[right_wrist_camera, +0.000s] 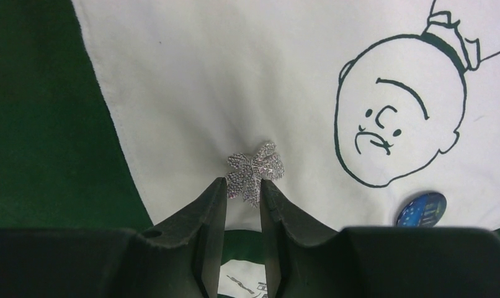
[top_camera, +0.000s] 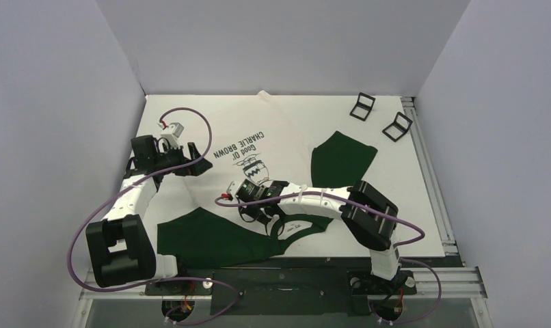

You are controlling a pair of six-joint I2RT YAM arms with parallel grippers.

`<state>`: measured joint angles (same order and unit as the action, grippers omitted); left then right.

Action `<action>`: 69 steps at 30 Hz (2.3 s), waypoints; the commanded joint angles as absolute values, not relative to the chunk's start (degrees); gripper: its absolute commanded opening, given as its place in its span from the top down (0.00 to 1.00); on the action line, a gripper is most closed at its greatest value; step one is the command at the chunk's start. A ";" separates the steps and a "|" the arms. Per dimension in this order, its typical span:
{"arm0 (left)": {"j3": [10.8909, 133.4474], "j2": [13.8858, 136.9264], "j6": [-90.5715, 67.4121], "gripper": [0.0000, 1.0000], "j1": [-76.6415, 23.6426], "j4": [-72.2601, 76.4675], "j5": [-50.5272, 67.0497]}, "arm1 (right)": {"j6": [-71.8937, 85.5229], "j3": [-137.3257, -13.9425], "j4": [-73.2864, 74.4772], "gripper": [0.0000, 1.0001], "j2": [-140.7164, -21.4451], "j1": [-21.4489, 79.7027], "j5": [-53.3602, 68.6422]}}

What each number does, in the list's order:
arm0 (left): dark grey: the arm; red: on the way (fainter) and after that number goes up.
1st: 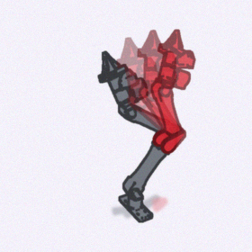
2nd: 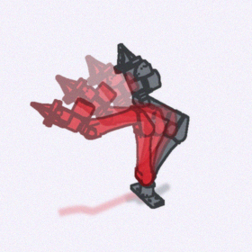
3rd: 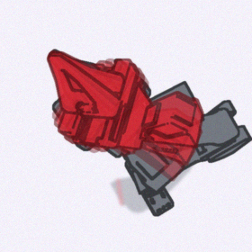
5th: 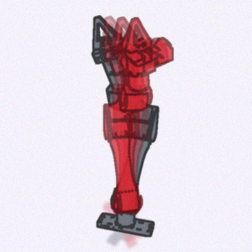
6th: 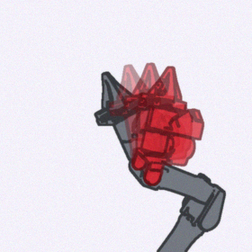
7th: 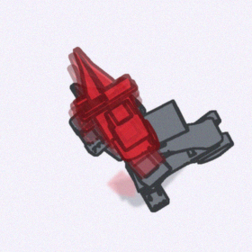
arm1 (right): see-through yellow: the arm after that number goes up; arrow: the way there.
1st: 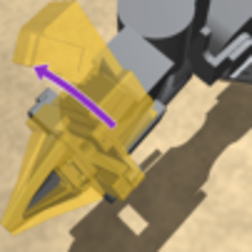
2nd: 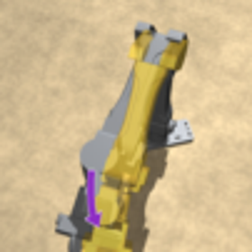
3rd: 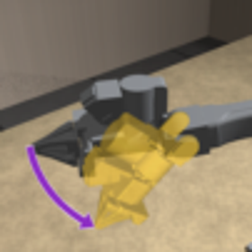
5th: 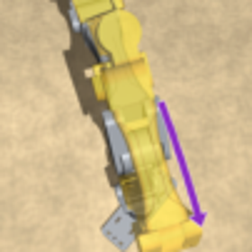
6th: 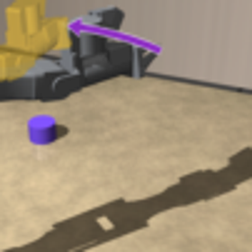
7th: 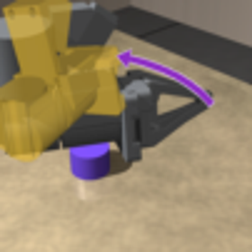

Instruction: Remove the brooch from the garment

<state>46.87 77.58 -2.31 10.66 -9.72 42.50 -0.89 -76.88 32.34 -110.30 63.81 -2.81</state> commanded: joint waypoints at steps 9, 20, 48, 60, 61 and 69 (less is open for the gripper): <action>47.36 75.67 -2.02 0.15 10.89 -6.32 44.63 | -1.39 -79.87 34.41 0.88 -109.30 63.75 -8.66; 47.20 75.58 -2.15 0.15 10.84 -5.85 44.69 | -1.40 -80.53 35.63 0.85 -109.59 63.73 -11.65; 47.46 75.80 -1.69 0.14 10.81 -5.95 45.21 | -1.21 -81.13 36.08 0.81 -111.93 62.76 -13.73; 47.55 76.22 -1.57 0.14 10.81 -6.06 45.54 | -2.14 -81.28 35.85 0.76 -113.01 62.97 -11.12; 47.50 76.34 -1.58 0.14 10.81 -6.06 45.68 | -2.21 -81.29 35.90 0.76 -113.02 63.00 -11.10; 47.51 76.45 -1.50 0.14 10.89 -5.98 46.12 | -2.83 -80.98 35.76 0.67 -112.75 63.49 -12.07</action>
